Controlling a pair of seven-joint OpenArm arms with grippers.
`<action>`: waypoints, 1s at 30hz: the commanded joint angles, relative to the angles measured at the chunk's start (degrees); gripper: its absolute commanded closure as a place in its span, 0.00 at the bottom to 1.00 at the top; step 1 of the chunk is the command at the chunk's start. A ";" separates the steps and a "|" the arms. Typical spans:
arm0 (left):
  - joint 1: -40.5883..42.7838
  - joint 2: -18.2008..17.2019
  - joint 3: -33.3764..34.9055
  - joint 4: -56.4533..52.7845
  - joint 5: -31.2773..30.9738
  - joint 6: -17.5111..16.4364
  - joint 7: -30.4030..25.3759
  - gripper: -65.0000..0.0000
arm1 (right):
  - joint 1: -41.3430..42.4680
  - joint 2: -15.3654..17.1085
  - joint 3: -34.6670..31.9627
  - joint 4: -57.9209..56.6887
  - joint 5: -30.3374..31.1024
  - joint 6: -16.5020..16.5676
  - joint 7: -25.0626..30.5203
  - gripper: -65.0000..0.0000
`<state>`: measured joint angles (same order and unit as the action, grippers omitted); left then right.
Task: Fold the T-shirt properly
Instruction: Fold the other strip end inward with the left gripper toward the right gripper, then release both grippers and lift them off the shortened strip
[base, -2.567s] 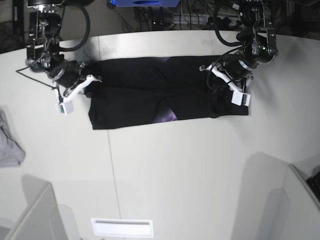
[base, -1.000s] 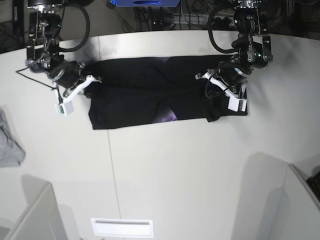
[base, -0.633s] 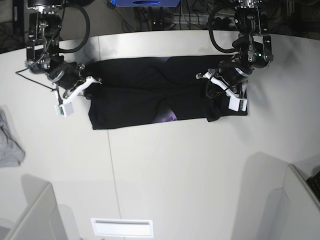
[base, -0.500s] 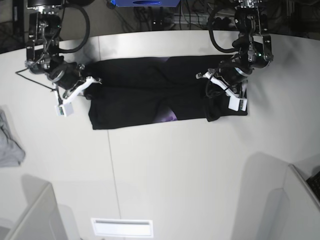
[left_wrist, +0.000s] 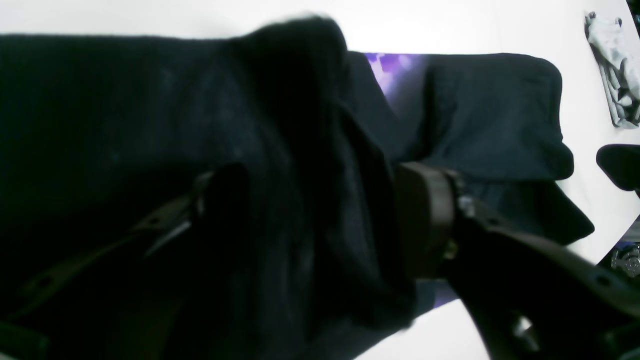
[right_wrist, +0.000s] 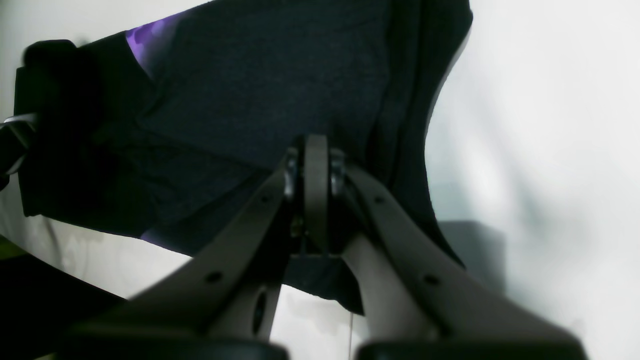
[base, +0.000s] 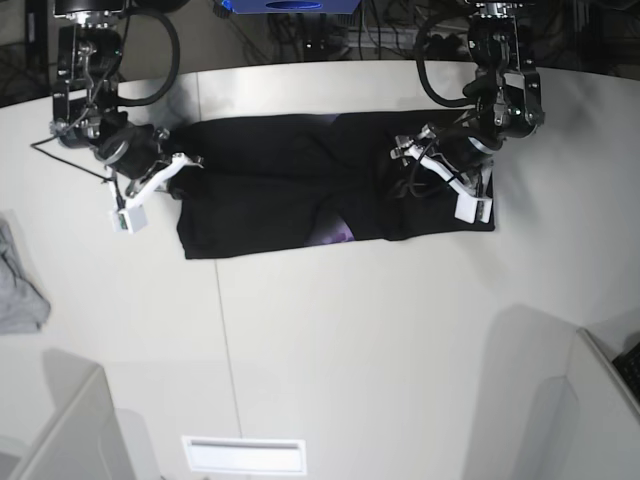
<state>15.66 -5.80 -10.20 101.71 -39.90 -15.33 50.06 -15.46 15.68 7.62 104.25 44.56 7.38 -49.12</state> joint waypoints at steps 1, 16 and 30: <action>-0.58 -0.04 1.45 0.93 -1.29 -0.62 -0.96 0.28 | 0.47 0.63 0.34 1.03 0.50 0.32 0.82 1.00; 3.81 -2.68 2.68 10.51 -1.29 -0.71 -0.96 0.92 | 1.35 -1.57 10.36 0.68 9.47 0.32 -0.77 1.00; 11.28 -8.39 -37.41 2.42 0.56 -10.12 -1.23 1.00 | 11.73 -1.40 19.50 -18.40 17.20 0.32 -13.87 0.33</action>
<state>26.79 -13.13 -47.13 103.28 -38.59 -25.02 49.63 -4.60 13.26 26.87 84.82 59.55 7.20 -63.57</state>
